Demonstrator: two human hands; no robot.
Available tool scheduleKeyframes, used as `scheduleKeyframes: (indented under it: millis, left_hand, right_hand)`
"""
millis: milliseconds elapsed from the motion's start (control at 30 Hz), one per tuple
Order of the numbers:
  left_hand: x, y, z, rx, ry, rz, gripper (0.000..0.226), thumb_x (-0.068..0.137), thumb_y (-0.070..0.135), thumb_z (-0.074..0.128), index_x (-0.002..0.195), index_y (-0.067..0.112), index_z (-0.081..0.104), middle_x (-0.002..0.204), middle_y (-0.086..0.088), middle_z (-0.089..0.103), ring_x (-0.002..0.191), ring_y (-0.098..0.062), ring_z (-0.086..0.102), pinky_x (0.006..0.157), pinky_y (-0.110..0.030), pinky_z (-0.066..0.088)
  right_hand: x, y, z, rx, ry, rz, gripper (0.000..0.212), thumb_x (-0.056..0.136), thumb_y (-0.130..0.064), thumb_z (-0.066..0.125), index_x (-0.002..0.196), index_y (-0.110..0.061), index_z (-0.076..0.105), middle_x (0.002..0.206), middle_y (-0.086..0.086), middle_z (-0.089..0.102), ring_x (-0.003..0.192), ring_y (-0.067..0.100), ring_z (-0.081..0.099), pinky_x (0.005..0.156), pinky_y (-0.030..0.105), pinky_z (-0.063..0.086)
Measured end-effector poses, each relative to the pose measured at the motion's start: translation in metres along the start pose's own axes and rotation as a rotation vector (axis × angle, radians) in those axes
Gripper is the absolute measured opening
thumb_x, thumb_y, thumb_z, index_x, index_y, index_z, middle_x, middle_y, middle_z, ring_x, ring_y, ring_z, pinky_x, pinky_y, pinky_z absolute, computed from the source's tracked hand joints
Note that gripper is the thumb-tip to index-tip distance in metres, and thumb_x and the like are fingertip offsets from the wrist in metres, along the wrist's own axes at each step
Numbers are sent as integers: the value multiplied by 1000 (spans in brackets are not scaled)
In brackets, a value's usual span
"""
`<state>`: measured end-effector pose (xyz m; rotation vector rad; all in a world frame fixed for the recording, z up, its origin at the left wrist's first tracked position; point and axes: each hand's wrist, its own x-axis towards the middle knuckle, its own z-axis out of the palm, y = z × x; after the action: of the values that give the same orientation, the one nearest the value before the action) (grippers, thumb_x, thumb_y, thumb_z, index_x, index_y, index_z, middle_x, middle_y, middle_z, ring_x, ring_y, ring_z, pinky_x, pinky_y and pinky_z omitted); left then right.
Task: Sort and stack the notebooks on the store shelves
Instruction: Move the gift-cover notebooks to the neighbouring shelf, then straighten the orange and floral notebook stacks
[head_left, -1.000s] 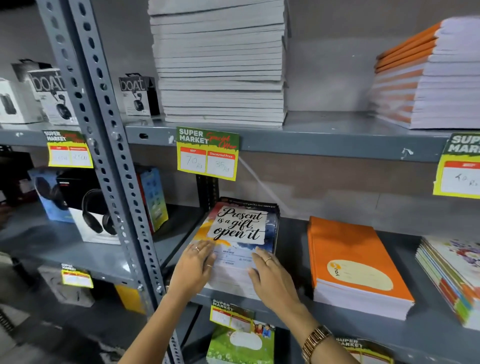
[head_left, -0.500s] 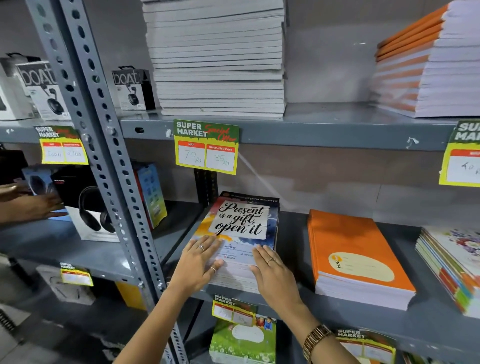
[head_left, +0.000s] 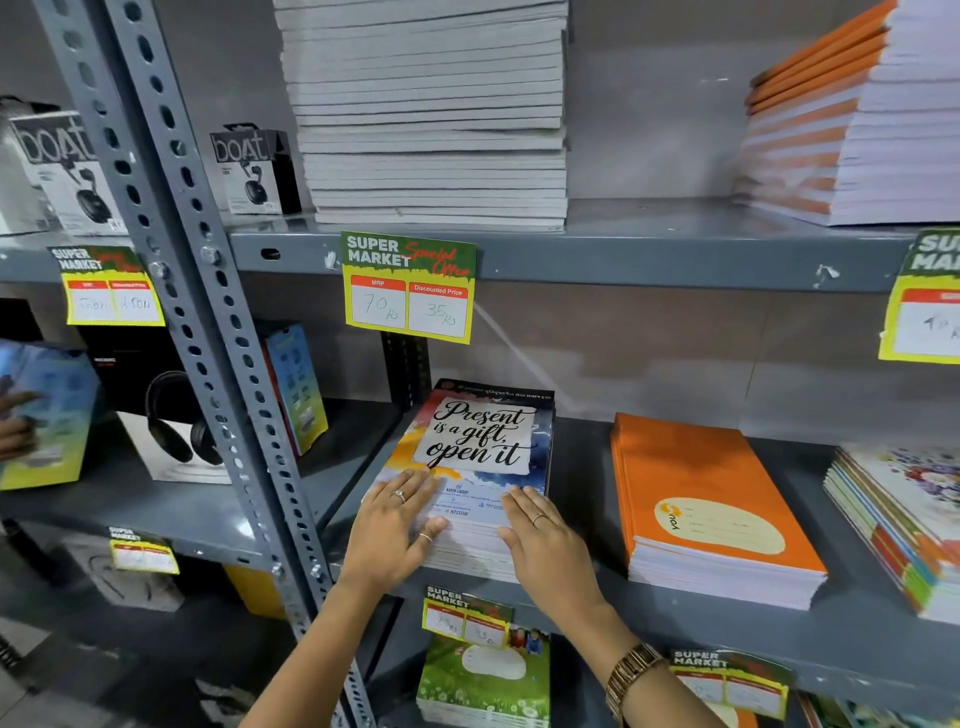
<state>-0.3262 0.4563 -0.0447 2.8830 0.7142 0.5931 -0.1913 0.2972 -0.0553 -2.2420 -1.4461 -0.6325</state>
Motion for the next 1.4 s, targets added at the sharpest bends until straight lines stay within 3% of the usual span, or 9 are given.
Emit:
scheduleKeyframes:
  millis: [267,367,467,567,633,767,933,1067,1400]
  left_hand:
    - [0,2,-2,-30,-8,8,93,80,76,2,134,18,50,140,-9,52,136,-25,40,112,-41,29]
    - [0,1,-2,4,-9,11,97,76,78,-3,136,20,46,143,-6,49,139,-22,36,115,-40,23]
    - [-2,8,0,55,5,-10,101,72,79,-10,142,22,37,150,-1,40,143,-18,26,118,-45,1]
    - [-3,37,6,37,33,-33,106,70,76,-20,146,17,25,155,-2,27,146,-20,14,115,-48,-16]
    - [0,63,10,32,48,-40,103,71,74,-23,147,16,16,158,-2,16,147,-20,7,112,-47,-19]
    - [17,111,16,43,68,55,69,90,52,8,148,15,13,158,-3,12,147,-21,4,114,-40,-18]
    - [31,166,29,-51,107,228,55,96,33,36,144,8,27,155,-9,26,146,-27,17,116,-28,-13]
    - [34,195,48,-72,-2,276,58,98,36,33,147,11,15,159,-6,14,147,-19,8,120,-28,-2]
    - [36,236,81,-29,-133,174,56,100,37,27,148,13,13,159,-2,14,147,-16,4,120,-29,8]
  right_hand:
    - [0,-2,-5,18,-4,1,49,61,-36,86,102,-12,75,105,0,75,99,15,71,81,27,57]
    - [-1,4,-5,139,-137,-20,53,94,-37,49,139,-10,43,146,6,45,138,18,38,116,29,21]
    - [-12,18,-2,191,-143,26,60,99,-44,28,149,-14,16,158,1,18,147,14,10,115,29,-9]
    - [-31,43,-11,146,-69,133,59,99,-40,33,148,-11,19,157,4,20,146,17,14,118,27,-10]
    - [-43,59,-27,76,-30,133,54,93,-32,47,139,-5,41,147,9,43,137,23,39,119,26,-7]
    - [-55,91,-52,43,14,170,46,86,-23,53,126,-2,57,132,13,59,123,29,55,113,24,2]
    - [-76,143,-74,10,-34,192,47,96,-26,41,139,-5,42,147,11,42,138,25,37,117,24,-2]
    - [-95,183,-79,-45,-81,194,51,99,-32,36,145,-10,30,154,5,30,144,19,25,116,32,2]
    - [-111,222,-77,-70,-271,149,48,102,-27,26,149,-18,19,158,-1,20,146,13,14,114,21,-1]
